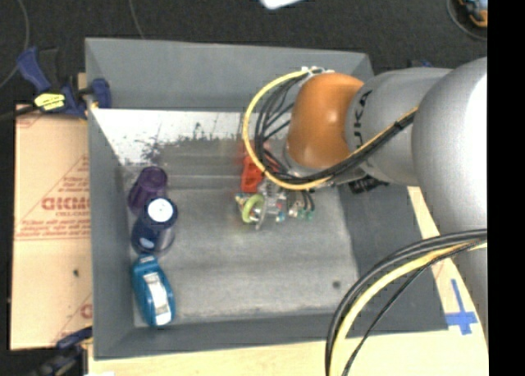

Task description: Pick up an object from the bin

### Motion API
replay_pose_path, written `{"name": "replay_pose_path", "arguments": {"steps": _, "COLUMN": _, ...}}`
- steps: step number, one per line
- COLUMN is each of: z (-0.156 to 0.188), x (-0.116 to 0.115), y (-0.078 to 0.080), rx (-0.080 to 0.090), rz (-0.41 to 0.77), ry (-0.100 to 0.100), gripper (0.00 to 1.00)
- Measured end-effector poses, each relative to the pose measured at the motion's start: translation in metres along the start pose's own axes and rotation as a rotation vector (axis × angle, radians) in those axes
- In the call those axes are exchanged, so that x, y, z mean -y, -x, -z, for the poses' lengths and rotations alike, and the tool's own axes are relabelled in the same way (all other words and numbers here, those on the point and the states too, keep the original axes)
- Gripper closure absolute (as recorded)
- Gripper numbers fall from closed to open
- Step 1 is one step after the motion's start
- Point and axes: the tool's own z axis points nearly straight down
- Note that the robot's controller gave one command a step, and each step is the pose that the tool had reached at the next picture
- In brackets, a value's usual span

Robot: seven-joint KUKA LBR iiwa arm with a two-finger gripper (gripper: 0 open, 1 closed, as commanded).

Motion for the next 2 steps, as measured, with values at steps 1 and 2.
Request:
{"name": "replay_pose_path", "arguments": {"steps": 1, "z": 0.09, "x": -0.003, "y": -0.004, "rx": 0.011, "rz": 0.007, "ry": 0.003, "gripper": 1.0}}
{"name": "replay_pose_path", "arguments": {"steps": 2, "z": 0.168, "x": -0.021, "y": 0.006, "rx": 0.003, "rz": -0.019, "ry": 0.0, "gripper": 1.0}}
